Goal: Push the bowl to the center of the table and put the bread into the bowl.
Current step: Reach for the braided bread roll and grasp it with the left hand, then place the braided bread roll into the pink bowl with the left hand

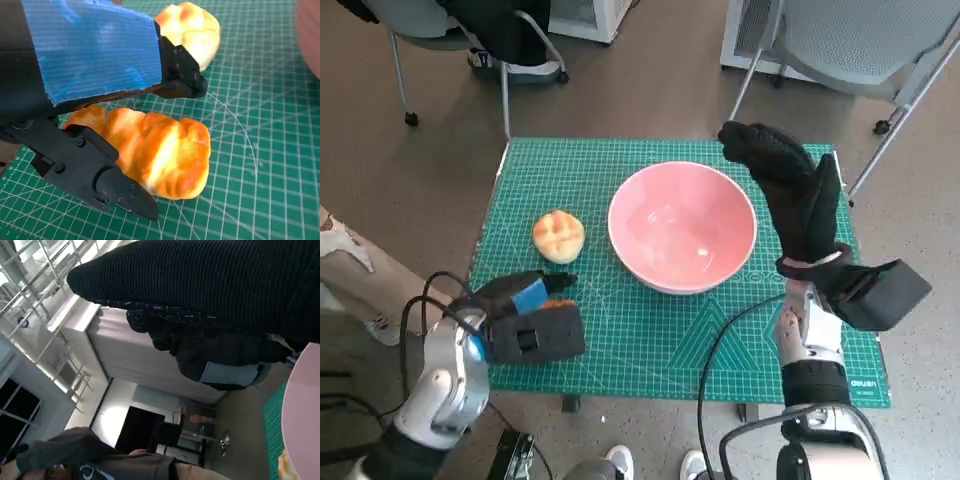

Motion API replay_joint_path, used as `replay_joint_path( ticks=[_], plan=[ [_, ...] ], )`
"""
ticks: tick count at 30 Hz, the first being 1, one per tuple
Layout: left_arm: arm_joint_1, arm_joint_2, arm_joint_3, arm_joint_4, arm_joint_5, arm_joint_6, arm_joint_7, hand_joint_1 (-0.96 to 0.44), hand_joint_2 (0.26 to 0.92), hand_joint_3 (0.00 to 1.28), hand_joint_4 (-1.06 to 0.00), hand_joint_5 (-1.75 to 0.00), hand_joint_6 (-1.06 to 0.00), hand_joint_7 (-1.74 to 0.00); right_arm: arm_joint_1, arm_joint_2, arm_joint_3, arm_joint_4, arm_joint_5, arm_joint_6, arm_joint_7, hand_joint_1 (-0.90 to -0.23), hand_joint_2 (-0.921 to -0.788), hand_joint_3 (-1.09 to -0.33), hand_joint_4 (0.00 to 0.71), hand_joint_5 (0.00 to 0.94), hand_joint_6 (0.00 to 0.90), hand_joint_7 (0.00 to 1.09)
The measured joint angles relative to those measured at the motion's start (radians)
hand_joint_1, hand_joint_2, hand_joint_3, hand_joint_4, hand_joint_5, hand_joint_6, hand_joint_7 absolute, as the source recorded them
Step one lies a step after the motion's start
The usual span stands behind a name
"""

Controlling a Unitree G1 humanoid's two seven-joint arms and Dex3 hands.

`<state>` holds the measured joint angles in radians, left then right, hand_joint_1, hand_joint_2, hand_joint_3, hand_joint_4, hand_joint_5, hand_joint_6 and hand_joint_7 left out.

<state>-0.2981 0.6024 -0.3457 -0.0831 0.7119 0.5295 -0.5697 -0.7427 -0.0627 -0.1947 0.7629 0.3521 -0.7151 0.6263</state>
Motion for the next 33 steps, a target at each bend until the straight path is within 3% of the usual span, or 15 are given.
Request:
replay_joint_path(
  ticks=[2, 3, 4, 6, 9, 12, 15, 33],
  plan=[
    [0.000, -0.004, 0.000, 0.010, 0.000, 0.000, 0.009, -0.11, 0.718, 0.04, -0.79, -0.12, -0.64, -0.04, 0.001, 0.000, 0.000, -0.001, 0.001, 0.002, 0.002, -0.631, -0.921, -0.783, 0.242, 0.003, 0.142, 0.39],
    [0.000, -0.007, 0.000, 0.015, 0.001, -0.001, 0.015, 0.07, 0.758, 0.08, -0.79, -0.48, -0.69, -0.05, 0.001, 0.000, 0.000, -0.002, 0.002, 0.003, 0.002, -0.630, -0.921, -0.783, 0.242, 0.003, 0.141, 0.39],
    [0.000, -0.009, 0.000, 0.019, 0.001, -0.003, 0.022, 0.19, 0.796, 0.08, -0.79, -0.71, -0.73, -0.06, 0.002, 0.000, 0.000, -0.003, 0.003, 0.004, 0.003, -0.630, -0.921, -0.783, 0.242, 0.003, 0.140, 0.39],
    [0.002, -0.010, 0.000, 0.024, 0.000, -0.009, 0.036, 0.28, 0.830, 0.09, -0.77, -0.93, -0.82, -0.09, 0.003, 0.000, 0.000, -0.004, 0.004, 0.005, 0.004, -0.629, -0.921, -0.784, 0.242, 0.003, 0.138, 0.40],
    [0.005, -0.010, 0.006, 0.030, -0.002, -0.028, 0.066, 0.10, 0.869, 0.10, -0.71, -1.22, -0.78, -0.60, 0.003, 0.000, -0.001, -0.005, 0.005, 0.006, 0.007, -0.628, -0.921, -0.784, 0.242, 0.003, 0.136, 0.40],
    [0.011, -0.010, 0.012, 0.032, -0.005, -0.055, 0.095, 0.03, 0.881, 0.11, -0.68, -1.31, -0.74, -0.80, 0.004, 0.000, -0.001, -0.005, 0.005, 0.006, 0.007, -0.628, -0.921, -0.784, 0.242, 0.003, 0.133, 0.41],
    [0.020, -0.010, 0.018, 0.032, -0.010, -0.084, 0.117, 0.01, 0.884, 0.11, -0.67, -1.33, -0.73, -0.88, 0.004, 0.000, -0.001, -0.005, 0.005, 0.006, 0.007, -0.629, -0.921, -0.785, 0.241, 0.002, 0.130, 0.41],
    [0.052, 0.003, 0.057, -0.017, -0.045, -0.138, 0.095, 0.00, 0.910, 0.08, -0.67, -1.34, -0.70, -0.92, 0.004, 0.000, -0.003, 0.006, 0.005, 0.006, 0.013, -0.630, -0.921, -0.786, 0.237, 0.000, 0.115, 0.44]
  ],
)
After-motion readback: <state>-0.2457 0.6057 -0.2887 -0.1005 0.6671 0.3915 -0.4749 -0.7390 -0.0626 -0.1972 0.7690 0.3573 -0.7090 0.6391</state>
